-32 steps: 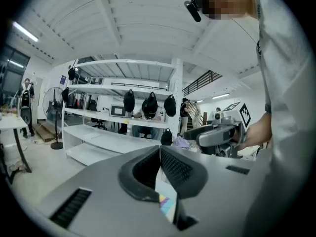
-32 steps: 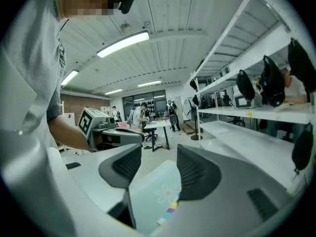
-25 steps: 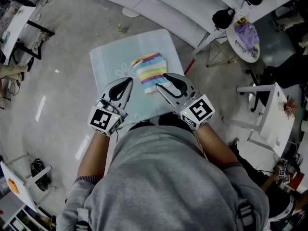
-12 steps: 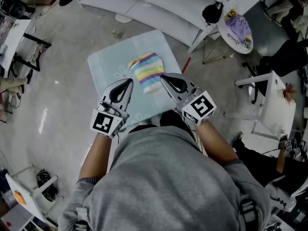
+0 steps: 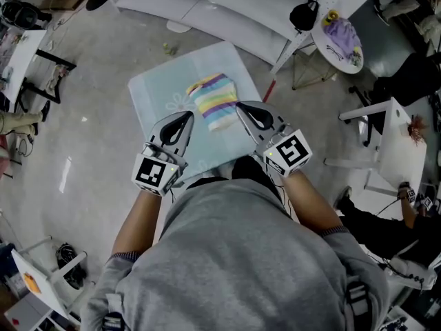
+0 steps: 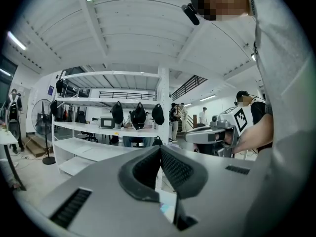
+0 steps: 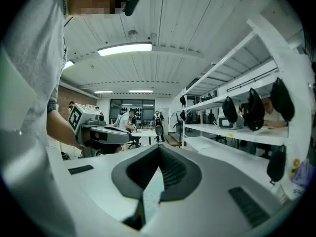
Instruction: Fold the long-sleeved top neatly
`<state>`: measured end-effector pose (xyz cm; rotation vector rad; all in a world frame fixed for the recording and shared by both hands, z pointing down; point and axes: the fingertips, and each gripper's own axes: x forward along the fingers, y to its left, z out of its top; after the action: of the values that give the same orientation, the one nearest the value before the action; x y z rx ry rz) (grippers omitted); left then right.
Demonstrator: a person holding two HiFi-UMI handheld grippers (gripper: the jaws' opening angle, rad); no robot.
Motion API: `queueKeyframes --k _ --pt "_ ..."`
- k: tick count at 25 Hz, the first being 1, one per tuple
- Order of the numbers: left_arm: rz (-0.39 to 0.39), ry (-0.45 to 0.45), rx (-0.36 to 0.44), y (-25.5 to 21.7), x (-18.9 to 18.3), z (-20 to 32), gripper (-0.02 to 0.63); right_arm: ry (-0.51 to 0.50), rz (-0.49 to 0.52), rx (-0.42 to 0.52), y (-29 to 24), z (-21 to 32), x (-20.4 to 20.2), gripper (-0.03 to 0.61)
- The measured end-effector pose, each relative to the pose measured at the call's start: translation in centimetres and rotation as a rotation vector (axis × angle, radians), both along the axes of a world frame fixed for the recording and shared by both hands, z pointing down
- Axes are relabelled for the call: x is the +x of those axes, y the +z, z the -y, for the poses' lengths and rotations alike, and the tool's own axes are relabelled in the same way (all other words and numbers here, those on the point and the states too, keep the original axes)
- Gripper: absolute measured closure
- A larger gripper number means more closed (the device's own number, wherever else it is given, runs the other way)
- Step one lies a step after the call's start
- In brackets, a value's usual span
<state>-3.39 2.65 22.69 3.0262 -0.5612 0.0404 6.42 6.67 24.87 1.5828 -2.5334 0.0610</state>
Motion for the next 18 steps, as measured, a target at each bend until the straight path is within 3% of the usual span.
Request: queueKeyframes --k 3,13,18 --pt "0.053 -0.014 -0.041 0.43 -0.19 0.27 0.597 -0.006 -0.005 -0.002 -0.08 0.01 0.04 0.574" --pt "0.062 -0.02 -0.042 0.41 -0.51 0.48 0.597 -0.026 -0.006 -0.01 -0.28 0.0 -0.33 0.574" --pt "0.009 -0.009 -0.01 0.01 -0.4 0.69 0.597 -0.041 -0.006 -0.017 -0.28 0.17 -0.8 0.574"
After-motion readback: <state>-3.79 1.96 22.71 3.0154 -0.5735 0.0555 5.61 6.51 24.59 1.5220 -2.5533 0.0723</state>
